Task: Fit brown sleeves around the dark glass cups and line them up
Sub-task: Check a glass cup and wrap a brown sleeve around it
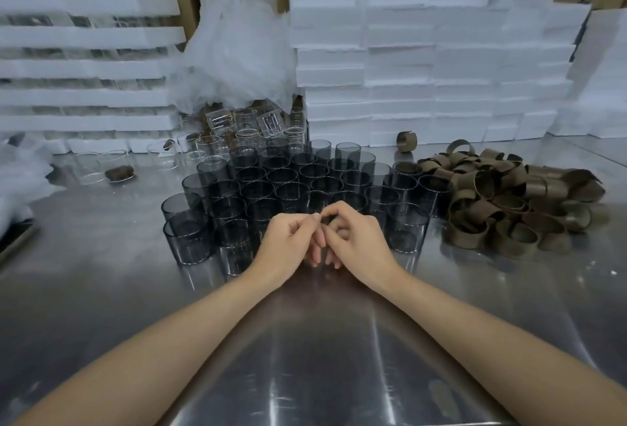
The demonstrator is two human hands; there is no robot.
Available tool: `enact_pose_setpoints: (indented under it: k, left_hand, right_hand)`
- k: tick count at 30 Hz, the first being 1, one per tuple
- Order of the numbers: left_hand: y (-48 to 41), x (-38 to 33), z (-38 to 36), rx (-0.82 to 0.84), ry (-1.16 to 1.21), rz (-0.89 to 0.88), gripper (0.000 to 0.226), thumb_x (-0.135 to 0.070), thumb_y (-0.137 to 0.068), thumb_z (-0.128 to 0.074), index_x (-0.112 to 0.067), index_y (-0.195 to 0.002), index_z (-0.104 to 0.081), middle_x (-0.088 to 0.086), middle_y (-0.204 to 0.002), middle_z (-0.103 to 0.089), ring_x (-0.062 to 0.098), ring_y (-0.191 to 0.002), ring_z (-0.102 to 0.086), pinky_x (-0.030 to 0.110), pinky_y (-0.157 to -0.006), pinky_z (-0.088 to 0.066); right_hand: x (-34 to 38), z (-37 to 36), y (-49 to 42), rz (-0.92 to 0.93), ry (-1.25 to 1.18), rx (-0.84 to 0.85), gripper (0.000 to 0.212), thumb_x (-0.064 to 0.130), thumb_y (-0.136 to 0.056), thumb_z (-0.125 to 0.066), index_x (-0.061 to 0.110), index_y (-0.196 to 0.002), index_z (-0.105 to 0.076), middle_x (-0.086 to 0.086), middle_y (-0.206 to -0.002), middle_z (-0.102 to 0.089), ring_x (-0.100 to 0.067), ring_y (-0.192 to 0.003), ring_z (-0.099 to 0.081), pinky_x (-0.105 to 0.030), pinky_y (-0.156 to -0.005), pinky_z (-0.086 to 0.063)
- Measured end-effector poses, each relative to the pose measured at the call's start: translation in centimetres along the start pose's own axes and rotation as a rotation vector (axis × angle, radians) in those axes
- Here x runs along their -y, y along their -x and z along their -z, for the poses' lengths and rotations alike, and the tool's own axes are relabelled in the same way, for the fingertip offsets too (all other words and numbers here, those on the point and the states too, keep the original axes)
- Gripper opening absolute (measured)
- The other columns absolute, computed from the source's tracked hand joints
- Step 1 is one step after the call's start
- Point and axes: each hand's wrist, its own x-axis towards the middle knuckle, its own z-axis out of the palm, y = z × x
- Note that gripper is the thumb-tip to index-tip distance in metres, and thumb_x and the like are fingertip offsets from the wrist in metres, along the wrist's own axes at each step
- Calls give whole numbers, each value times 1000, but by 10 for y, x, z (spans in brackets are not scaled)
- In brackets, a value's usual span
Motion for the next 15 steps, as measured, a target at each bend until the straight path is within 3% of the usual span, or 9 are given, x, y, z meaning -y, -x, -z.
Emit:
enact_pose_setpoints:
  k: [4, 7, 10, 15]
  left_hand:
    - [6, -2, -7, -81, 18, -117, 44, -14, -103, -46, -1, -62, -58, 12, -51, -58, 17, -49, -55, 24, -54, -46]
    - [5, -1, -9, -225, -17, -178, 45, -42, -92, -53, -10, -62, -51, 1, -52, -50, 12, -52, -47, 26, -55, -40]
    - [0, 4, -9, -346, -10, -177, 38, -52, -82, -61, -16, -79, -48, -12, -65, -48, 6, -60, -44, 23, -60, -39]
    - [-10, 6, -19, -275, 54, -115, 53, -57, -75, -64, -35, -119, -45, -5, -107, -62, 7, -78, -64, 24, -73, -50]
  right_hand:
    - [0, 2, 3, 98, -19, -55, 15, 3, -95, -57, 17, -97, -55, -7, -57, -62, -13, -42, -59, -25, -41, -49]
    - [0, 4, 2, 155, -44, -153, 16, 8, -95, -60, 24, -98, -56, -6, -61, -64, -18, -44, -60, -27, -43, -49]
    - [0, 7, -1, 184, -81, -250, 27, 7, -94, -60, 33, -95, -54, -3, -68, -63, -20, -45, -60, -33, -41, -50]
    - [-9, 13, -4, 248, 41, -254, 34, 5, -94, -59, 38, -96, -53, 12, -69, -63, -10, -50, -62, -26, -49, -53]
